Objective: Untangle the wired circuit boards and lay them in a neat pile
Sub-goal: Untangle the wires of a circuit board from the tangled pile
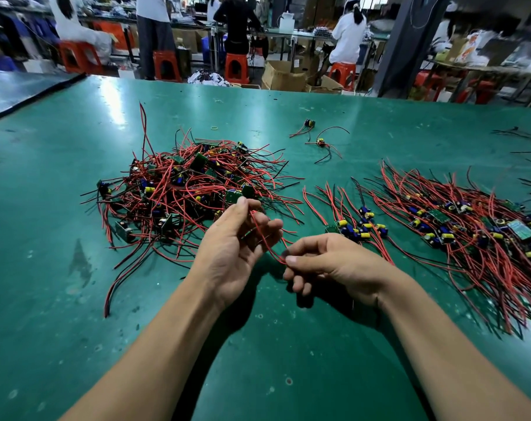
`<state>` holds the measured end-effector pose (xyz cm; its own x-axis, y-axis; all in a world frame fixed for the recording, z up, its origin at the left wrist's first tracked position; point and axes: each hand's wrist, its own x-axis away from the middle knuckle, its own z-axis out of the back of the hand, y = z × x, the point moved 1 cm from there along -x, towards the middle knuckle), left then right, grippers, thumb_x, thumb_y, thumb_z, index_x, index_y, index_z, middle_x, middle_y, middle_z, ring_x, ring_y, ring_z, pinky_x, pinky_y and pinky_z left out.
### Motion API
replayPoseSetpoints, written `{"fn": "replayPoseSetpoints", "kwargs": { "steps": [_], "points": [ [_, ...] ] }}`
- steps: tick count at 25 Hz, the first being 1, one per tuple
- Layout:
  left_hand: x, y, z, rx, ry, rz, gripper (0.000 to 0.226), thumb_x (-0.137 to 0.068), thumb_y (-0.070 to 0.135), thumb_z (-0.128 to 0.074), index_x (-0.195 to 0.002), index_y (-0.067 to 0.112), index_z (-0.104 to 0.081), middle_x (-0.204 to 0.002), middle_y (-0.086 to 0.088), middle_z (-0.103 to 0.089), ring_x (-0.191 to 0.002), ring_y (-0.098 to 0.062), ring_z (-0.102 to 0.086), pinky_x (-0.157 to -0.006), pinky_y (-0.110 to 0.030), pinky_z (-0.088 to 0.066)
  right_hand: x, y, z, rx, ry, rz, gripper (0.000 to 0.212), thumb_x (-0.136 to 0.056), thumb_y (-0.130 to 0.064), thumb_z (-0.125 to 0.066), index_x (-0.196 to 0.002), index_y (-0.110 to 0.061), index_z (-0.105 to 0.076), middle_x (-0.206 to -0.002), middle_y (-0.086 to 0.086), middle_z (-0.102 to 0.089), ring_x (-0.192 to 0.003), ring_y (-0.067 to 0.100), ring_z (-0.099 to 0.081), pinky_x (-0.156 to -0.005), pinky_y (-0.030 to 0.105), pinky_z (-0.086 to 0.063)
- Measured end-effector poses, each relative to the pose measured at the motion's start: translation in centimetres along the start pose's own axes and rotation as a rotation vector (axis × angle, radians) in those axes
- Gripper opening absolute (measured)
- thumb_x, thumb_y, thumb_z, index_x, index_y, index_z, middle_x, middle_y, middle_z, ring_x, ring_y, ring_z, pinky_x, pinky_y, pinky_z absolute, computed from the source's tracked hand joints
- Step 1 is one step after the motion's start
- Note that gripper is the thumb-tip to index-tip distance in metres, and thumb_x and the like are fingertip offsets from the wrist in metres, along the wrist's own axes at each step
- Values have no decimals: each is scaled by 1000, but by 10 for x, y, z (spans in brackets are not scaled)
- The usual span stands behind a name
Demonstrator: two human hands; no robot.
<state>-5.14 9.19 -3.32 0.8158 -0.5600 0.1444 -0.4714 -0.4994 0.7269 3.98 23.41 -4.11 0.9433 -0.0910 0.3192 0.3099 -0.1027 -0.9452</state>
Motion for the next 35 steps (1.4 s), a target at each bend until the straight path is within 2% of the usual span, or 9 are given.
{"fn": "replayPoseSetpoints", "kwargs": {
  "steps": [2,5,8,12,17,22,26,31,35],
  "points": [
    [1,-2,-4,35,-9,16,23,-102,27,-45,-87,13,-57,-54,5,-43,-41,-7,-43,-43,-19,-43,0,1,-2,61,-13,5,6,-94,-3,-63,-98,2,-65,-75,17,-67,-48,19,-58,-45,28,-51],
    [1,-3,-7,-36,-9,2,24,-103,26,-44,-85,14,-54,-52,7,-32,-37,-4,-23,-36,-16,-20,1,0,-1,101,-17,-11,8,-92,-10,-68,-96,-3,-68,-81,21,-68,-49,22,-55,-43,28,-49],
    [3,-7,-8,-169,-13,-2,24,-102,24,-47,-85,11,-59,-53,5,-35,-39,-5,-23,-38,-15,-19,1,-1,1,184,17,10,24,-95,-29,-67,-98,-6,-69,-82,14,-70,-43,17,-49,-38,21,-41],
    [4,-20,-5,-568,-7,22,30,-100,18,-52,-93,-8,-65,-48,3,-42,-36,-6,-34,-39,-16,-25,-9,-2,-3,212,284,172,35,-100,-40,-54,-100,-9,-71,-77,-2,-73,-35,7,-34,-35,15,-23],
    [5,-24,-8,-922,-137,64,26,-99,21,-56,-79,11,-71,-42,11,-41,-33,-1,-29,-34,-16,-22,-10,-5,-2,41,404,286,17,-92,-30,-69,-94,-14,-73,-54,-13,-57,-38,0,-42,-37,12,-29],
    [9,-25,-9,-746,-159,155,22,-100,15,-54,-86,5,-68,-41,9,-48,-32,-2,-38,-34,-12,-27,-16,-1,7,-235,413,252,7,-89,-13,-71,-86,-16,-64,-49,-8,-48,-38,6,-33,-36,16,-22],
    [10,-25,-6,-694,-191,154,18,-100,17,-54,-97,8,-69,-75,-12,-56,-68,-24,-44,-55,-26,-31,-18,-1,8,-327,401,273,7,-88,-7,-70,-87,-10,-64,-57,-6,-58,-40,5,-43,-37,16,-32],
    [14,-26,-7,-673,-121,70,18,-96,26,-60,-92,12,-71,-53,5,-34,-43,-7,-25,-39,-19,-17,-20,1,11,-339,410,274,8,-84,-10,-74,-85,-9,-66,-63,-3,-61,-41,5,-44,-39,17,-35],
    [17,-26,-10,-700,-117,55,28,-94,36,-62,-74,19,-73,-49,8,-36,-39,-4,-25,-35,-14,-20,-21,3,10,-268,447,283,10,-86,-14,-75,-80,-14,-67,-60,-4,-59,-41,5,-39,-41,17,-28]
  ]
}}
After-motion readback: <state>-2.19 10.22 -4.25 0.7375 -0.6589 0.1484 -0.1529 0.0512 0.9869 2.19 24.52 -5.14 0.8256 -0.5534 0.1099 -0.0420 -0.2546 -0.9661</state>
